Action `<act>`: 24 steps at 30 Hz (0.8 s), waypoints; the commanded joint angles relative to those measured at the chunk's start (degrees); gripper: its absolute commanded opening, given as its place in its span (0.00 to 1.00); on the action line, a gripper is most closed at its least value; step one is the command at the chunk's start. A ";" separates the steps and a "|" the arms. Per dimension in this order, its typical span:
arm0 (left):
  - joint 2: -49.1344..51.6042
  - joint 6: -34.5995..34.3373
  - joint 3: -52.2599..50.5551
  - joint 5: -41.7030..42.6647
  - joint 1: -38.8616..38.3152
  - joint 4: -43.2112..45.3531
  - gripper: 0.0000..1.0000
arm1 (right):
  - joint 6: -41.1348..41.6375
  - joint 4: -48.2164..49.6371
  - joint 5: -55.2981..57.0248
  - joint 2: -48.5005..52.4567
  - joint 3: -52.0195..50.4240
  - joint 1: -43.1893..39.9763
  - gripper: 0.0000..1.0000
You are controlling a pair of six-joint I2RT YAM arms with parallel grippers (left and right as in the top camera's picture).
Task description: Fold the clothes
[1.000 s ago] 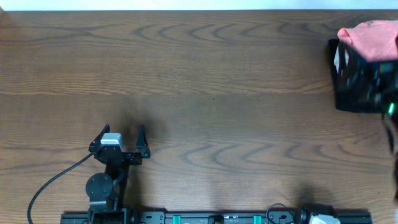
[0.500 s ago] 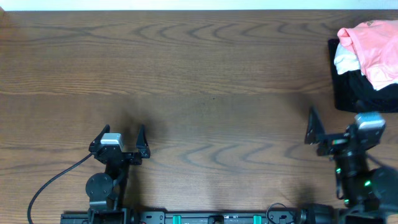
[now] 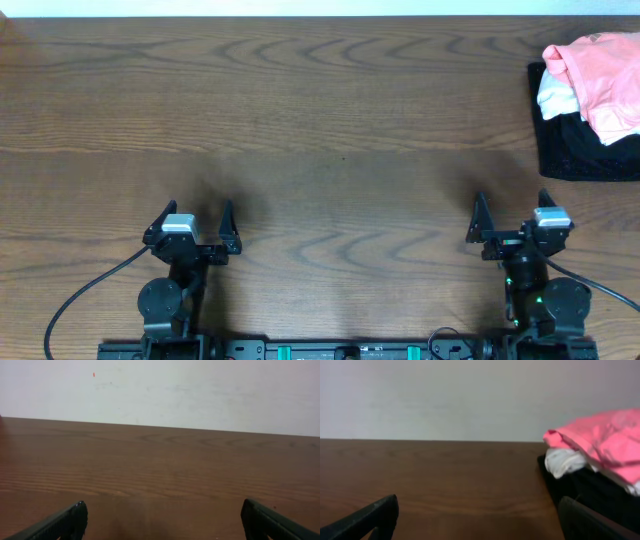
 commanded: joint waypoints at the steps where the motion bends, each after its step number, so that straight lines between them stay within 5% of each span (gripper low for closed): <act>1: -0.28 0.17 -0.98 0.76 0.24 -1.95 0.98 | 1.31 0.33 3.08 -1.81 -2.58 0.98 0.99; 24: -0.28 0.17 -0.98 0.76 0.24 -1.92 0.98 | 1.33 2.01 3.10 -5.49 -8.41 0.83 0.99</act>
